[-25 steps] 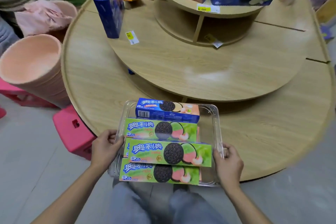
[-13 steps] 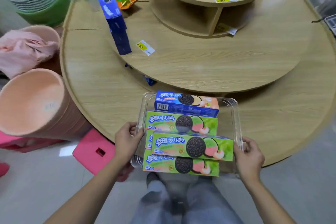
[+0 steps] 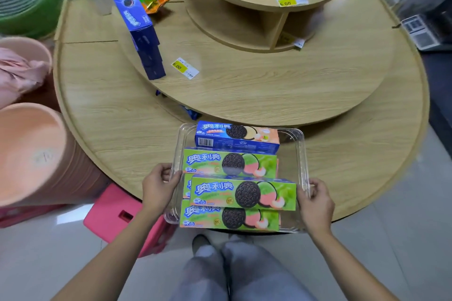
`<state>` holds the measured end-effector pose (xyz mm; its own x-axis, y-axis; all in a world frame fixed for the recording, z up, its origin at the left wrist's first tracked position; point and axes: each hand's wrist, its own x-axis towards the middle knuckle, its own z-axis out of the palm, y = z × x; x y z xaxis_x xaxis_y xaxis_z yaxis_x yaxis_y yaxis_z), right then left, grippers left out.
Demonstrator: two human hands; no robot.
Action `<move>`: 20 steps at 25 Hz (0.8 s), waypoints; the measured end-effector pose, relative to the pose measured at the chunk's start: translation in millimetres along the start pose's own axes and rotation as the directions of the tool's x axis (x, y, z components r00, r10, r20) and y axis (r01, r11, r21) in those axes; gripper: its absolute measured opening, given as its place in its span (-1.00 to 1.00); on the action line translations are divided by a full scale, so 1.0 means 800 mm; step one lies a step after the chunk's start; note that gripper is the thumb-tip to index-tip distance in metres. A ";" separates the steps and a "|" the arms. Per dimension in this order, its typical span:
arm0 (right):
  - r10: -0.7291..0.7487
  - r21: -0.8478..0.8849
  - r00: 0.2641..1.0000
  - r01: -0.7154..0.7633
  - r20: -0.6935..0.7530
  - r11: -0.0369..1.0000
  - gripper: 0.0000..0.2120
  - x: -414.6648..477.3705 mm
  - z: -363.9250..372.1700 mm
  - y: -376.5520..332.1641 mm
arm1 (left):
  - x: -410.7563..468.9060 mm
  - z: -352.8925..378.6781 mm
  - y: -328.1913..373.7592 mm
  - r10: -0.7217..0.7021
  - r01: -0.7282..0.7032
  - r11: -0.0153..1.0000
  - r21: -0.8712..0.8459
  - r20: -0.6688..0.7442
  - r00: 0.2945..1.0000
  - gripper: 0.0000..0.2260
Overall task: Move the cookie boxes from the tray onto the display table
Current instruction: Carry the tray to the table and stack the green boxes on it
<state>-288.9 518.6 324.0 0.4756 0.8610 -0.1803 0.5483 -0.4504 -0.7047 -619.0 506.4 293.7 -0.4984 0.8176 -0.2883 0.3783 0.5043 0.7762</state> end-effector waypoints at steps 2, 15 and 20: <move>-0.016 -0.036 0.997 0.019 0.071 0.999 -0.73 0.002 -0.004 0.001 | 0.004 -0.006 0.002 -0.030 0.030 1.000 -0.006 0.046 0.999 -0.74; -0.055 0.160 0.741 -0.071 0.669 0.985 -0.39 -0.031 -0.038 -0.051 | 0.007 -0.019 0.072 -0.028 0.076 0.993 -0.091 0.445 0.895 -0.19; -0.060 0.191 0.772 -0.080 0.633 0.978 -0.40 -0.023 -0.042 -0.048 | 0.015 -0.023 0.075 -0.018 0.089 0.985 -0.146 0.426 0.905 -0.39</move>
<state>-295.7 512.2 377.2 -0.1013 0.8412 -0.5311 0.3673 -0.4645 -0.8058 -616.6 541.4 347.2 -0.1257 0.8487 -0.5137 0.2149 0.5288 0.8211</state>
